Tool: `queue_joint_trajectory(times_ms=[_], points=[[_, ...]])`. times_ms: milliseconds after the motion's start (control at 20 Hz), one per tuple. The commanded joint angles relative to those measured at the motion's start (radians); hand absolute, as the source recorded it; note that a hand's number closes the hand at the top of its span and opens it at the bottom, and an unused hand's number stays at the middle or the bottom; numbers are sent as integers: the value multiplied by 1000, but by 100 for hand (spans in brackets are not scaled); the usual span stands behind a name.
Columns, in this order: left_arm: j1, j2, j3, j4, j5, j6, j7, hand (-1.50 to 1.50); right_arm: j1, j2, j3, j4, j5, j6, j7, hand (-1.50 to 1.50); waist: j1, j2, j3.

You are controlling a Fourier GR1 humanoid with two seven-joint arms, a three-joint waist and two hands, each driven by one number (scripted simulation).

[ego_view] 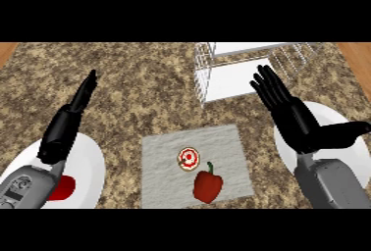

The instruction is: Pick the cupcake from the placemat and place it in the tiered shelf

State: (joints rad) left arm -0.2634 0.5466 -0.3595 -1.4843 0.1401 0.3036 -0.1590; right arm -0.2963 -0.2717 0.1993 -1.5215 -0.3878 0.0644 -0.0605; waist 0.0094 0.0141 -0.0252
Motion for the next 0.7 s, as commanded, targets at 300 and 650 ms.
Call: queue_joint_trajectory(times_ms=[300, 650], points=[[169, -95, 76, 139, 236, -17, 238, 0, -26, -354, -40, 66, 393, -85, 52, 150, -25, 11, -2], [188, -127, 90, 164, 314, -41, 342, 0, 6, -196, -13, 172, 293, -36, -26, -150, -2, -7, 25]])
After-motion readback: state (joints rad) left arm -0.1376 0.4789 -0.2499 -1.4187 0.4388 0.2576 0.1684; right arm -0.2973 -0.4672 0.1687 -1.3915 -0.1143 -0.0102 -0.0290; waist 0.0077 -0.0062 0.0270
